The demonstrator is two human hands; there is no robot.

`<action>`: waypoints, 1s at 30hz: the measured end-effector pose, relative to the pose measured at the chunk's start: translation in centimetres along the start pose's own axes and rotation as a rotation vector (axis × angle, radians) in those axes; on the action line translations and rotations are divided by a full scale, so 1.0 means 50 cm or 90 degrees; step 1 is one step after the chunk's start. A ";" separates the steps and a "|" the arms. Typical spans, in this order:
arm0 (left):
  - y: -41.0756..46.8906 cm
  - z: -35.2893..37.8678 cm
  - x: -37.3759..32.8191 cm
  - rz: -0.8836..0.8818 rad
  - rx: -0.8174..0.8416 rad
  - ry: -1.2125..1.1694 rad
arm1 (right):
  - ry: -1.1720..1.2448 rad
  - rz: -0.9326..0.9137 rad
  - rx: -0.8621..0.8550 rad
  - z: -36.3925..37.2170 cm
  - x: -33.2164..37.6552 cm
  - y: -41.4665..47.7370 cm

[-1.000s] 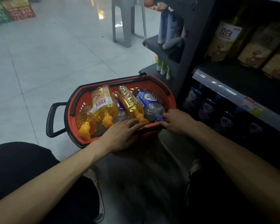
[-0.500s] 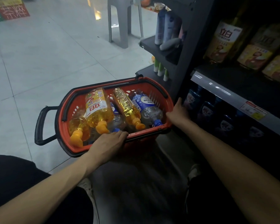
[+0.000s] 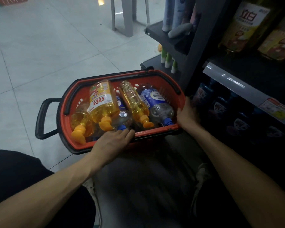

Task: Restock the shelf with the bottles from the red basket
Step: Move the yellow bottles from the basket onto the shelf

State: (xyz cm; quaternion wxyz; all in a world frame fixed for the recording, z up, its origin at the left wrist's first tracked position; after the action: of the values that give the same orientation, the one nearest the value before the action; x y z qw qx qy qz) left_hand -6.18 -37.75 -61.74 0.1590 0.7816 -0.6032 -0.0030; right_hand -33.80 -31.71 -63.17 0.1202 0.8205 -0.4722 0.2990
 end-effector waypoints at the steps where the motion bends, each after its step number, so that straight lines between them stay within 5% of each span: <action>1: 0.003 -0.001 -0.003 0.012 -0.004 0.001 | -0.009 0.012 -0.004 -0.007 -0.009 -0.006; 13: 0.039 -0.001 0.013 0.211 -0.087 0.031 | 0.059 0.181 -0.073 -0.074 -0.114 -0.136; 24: 0.066 -0.028 -0.004 0.092 -0.075 -0.083 | -0.273 0.018 0.011 -0.119 -0.076 -0.160; 30: 0.121 -0.065 -0.039 0.050 -0.058 -0.114 | -0.277 -0.034 0.063 -0.110 -0.052 -0.150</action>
State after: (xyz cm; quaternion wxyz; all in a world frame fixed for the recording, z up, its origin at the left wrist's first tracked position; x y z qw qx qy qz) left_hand -11.77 -36.45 -57.50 0.1399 0.7460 -0.6442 -0.0944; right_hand -30.50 -23.29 -59.74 -0.0172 0.8829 -0.4497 0.1344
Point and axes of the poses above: each hand's wrist, its own y-axis towards the middle knuckle, its own z-axis out of the palm, x = y × z, the point moved 9 cm from there along y, towards the middle knuckle, and after that the axes turned 6 degrees about -x, right-handed, at the moved point
